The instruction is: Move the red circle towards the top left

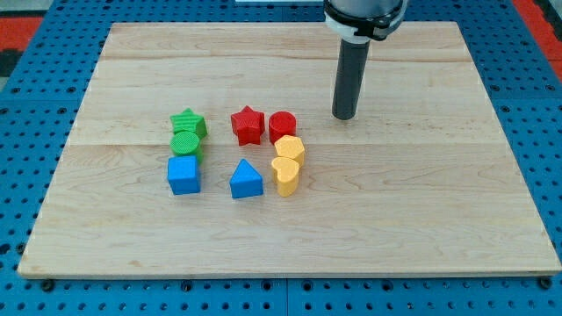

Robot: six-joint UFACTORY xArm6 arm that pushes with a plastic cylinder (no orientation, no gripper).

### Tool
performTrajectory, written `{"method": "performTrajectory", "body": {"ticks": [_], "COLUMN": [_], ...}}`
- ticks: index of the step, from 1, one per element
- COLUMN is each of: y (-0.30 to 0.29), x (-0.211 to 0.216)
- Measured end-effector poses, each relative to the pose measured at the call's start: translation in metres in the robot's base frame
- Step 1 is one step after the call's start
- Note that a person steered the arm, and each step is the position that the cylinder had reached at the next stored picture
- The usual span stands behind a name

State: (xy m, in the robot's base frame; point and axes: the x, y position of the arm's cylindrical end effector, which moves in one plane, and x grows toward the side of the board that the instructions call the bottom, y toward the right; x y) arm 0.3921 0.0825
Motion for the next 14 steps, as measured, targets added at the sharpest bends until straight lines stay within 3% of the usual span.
{"method": "performTrajectory", "body": {"ticks": [4, 10, 11, 12, 14], "y": [-0.007, 0.06, 0.06, 0.059, 0.025], "x": [0.0, 0.014, 0.033, 0.09, 0.106]}}
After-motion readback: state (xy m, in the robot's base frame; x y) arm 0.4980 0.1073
